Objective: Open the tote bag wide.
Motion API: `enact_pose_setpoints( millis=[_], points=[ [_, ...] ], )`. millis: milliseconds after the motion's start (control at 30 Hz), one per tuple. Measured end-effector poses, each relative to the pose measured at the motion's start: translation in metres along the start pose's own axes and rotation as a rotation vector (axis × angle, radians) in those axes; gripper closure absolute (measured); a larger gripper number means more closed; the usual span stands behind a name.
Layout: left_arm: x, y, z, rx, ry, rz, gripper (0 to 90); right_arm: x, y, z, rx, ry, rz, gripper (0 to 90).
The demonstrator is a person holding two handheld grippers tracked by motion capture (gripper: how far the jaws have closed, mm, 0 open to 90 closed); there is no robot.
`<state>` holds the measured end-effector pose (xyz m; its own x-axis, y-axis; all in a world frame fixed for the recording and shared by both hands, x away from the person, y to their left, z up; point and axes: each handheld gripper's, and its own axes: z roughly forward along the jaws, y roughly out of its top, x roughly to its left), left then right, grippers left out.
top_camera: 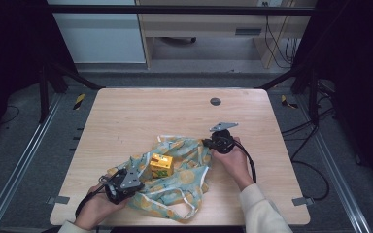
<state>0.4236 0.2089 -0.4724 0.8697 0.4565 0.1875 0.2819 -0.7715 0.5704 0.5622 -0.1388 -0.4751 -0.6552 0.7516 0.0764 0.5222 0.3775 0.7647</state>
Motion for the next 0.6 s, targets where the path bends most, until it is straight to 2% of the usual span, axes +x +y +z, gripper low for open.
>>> enact_pose_setpoints(
  millis=[600],
  points=[
    [-0.0007, -0.0006, 0.0011, 0.005, -0.005, 0.002, 90.0, -0.0043, -0.0012, -0.0006, -0.005, -0.027, 0.002, 90.0]
  ],
)
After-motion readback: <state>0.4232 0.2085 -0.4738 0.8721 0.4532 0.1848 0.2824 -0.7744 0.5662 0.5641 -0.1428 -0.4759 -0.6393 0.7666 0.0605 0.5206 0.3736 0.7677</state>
